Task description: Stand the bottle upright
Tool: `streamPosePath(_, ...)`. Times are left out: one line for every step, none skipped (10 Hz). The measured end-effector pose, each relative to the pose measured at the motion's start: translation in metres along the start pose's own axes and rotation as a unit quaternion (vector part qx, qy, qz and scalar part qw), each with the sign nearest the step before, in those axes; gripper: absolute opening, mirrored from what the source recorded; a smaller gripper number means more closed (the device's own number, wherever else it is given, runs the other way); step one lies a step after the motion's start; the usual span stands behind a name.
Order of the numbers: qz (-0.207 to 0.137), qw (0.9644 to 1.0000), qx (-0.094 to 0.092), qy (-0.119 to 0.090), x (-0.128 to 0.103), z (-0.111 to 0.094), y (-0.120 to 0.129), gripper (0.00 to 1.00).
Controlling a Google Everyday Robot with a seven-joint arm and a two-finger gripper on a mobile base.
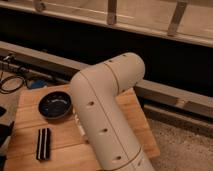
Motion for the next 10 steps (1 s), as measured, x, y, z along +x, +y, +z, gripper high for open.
streamPosePath(-0.006, 1.0000, 0.002, -0.004, 0.000, -0.002, 0.003, 0.19)
streamPosePath(-0.024, 0.9995, 0.004, -0.022, 0.000, -0.007, 0.013, 0.19)
streamPosePath(-0.036, 0.9987, 0.004, -0.036, 0.000, -0.014, 0.024, 0.19)
streamPosePath(-0.055, 0.9970, 0.003, -0.055, 0.004, -0.030, 0.043, 0.19)
streamPosePath(-0.070, 0.9950, 0.001, -0.071, 0.008, -0.045, 0.062, 0.19)
streamPosePath(-0.081, 0.9936, -0.004, -0.078, 0.017, -0.063, 0.084, 0.19)
streamPosePath(-0.082, 0.9931, -0.007, -0.083, 0.023, -0.075, 0.096, 0.19)
streamPosePath(-0.082, 0.9925, -0.014, -0.090, 0.030, -0.090, 0.108, 0.19)
streamPosePath(-0.081, 0.9921, -0.019, -0.095, 0.033, -0.098, 0.111, 0.19)
streamPosePath(-0.077, 0.9918, -0.026, -0.099, 0.038, -0.105, 0.113, 0.19)
